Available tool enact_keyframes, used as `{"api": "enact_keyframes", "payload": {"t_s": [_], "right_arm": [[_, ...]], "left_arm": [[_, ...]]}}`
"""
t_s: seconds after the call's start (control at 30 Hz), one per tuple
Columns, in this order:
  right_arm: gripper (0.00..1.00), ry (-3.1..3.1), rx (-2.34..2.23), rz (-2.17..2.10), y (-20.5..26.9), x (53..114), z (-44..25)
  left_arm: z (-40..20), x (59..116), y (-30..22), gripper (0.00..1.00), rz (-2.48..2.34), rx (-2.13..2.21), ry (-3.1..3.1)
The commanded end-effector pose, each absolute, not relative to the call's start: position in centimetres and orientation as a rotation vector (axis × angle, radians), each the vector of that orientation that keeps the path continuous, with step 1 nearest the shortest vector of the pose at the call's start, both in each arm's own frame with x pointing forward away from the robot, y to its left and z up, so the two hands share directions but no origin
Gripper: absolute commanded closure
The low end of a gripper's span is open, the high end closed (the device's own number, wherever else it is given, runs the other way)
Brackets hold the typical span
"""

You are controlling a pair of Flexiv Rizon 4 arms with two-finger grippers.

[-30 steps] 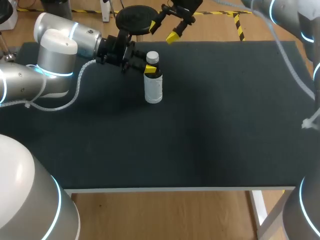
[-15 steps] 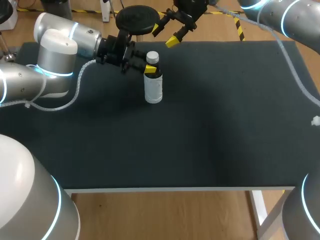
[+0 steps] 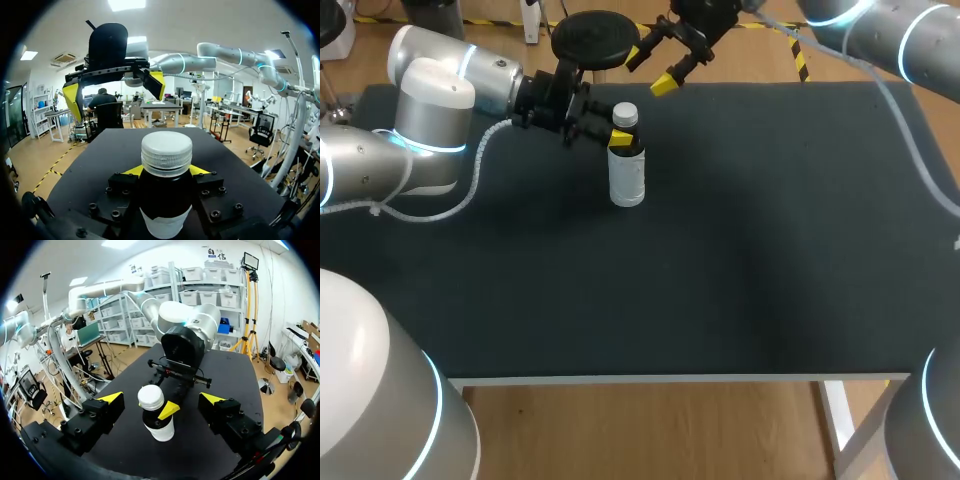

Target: Unscrew the bottle cap

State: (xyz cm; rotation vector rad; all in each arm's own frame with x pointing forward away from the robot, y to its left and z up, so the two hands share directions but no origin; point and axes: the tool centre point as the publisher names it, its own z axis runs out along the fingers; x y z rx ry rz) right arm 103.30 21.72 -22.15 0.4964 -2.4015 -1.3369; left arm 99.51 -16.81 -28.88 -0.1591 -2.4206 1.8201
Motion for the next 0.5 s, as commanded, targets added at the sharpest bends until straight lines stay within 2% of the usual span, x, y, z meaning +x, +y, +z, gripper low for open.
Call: {"api": "enact_keyframes", "payload": {"t_s": [0.03, 0.5], "right_arm": [[0.0, -2.451, 0.451, -1.382, 22.2, 102.0, -22.5], [0.0, -2.505, 0.368, -1.43, 23.3, 100.1, -23.3]], "left_arm": [[-28.9, 99.6, -16.8, 1.0, 1.82, -0.161, -2.418], [-28.9, 99.6, -16.8, 1.0, 1.82, -0.161, -2.418]]}}
